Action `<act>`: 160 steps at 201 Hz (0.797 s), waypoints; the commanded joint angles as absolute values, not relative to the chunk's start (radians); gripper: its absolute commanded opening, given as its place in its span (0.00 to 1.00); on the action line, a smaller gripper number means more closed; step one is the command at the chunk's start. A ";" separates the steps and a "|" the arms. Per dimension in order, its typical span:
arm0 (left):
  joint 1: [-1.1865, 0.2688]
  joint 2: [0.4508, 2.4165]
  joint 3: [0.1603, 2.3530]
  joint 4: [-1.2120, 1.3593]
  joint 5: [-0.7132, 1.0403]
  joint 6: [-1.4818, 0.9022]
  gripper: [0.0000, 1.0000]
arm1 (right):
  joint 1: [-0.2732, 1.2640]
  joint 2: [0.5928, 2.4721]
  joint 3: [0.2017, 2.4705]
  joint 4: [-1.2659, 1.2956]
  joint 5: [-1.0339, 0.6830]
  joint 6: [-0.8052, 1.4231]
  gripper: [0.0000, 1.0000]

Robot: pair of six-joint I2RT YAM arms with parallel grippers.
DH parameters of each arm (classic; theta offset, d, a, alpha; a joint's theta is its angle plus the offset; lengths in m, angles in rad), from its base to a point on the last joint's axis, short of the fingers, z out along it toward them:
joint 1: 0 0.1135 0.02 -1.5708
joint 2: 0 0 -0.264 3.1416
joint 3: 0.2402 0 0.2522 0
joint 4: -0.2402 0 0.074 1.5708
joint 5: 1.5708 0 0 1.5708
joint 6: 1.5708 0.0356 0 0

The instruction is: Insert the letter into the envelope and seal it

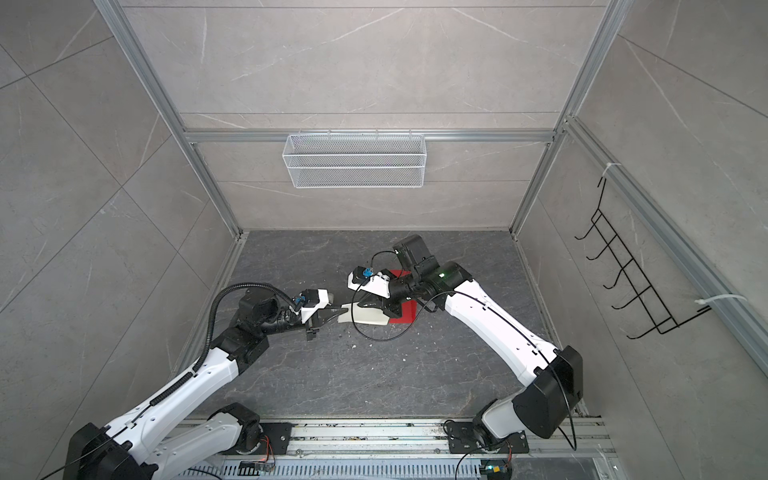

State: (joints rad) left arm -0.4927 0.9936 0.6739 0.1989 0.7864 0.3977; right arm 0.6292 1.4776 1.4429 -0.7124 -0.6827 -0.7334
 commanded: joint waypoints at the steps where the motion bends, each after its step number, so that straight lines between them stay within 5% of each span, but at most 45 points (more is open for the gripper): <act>1: -0.489 0.965 0.667 0.260 0.778 0.389 0.00 | 0.623 1.460 1.429 -0.766 -0.649 -0.735 0.10; 160: -0.422 0.899 0.624 0.245 0.625 0.346 0.00 | 0.515 1.420 1.375 -0.784 -0.609 -0.747 0.07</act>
